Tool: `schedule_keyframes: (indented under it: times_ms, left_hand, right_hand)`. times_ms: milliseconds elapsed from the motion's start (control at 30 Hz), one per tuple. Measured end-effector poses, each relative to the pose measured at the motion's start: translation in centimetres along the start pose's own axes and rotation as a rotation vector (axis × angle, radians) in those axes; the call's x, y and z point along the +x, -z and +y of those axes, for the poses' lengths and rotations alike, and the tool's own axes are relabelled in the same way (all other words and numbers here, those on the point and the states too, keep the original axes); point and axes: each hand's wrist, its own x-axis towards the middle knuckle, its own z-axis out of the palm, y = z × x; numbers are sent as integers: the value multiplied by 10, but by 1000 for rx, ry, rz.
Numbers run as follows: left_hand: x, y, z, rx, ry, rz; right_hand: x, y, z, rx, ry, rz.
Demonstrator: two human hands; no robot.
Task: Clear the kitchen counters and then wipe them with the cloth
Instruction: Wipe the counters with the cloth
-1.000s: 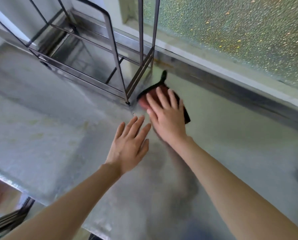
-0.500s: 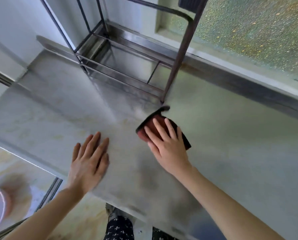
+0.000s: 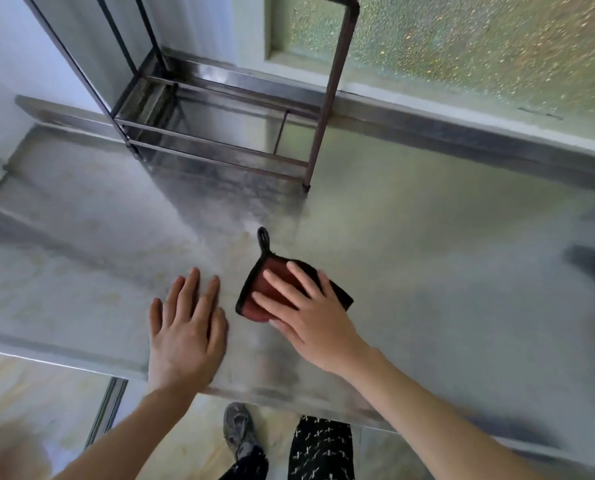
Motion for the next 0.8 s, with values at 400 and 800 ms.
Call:
schedule_keyframes:
  times_ms: [400,800]
  left_hand:
    - [0,2,3,-13,9,-3]
    - [-17,29,-46,-290,72,193]
  right_hand:
    - [-1,18,62,55,-666,123]
    - [0,-14,-158,81,-556,-27]
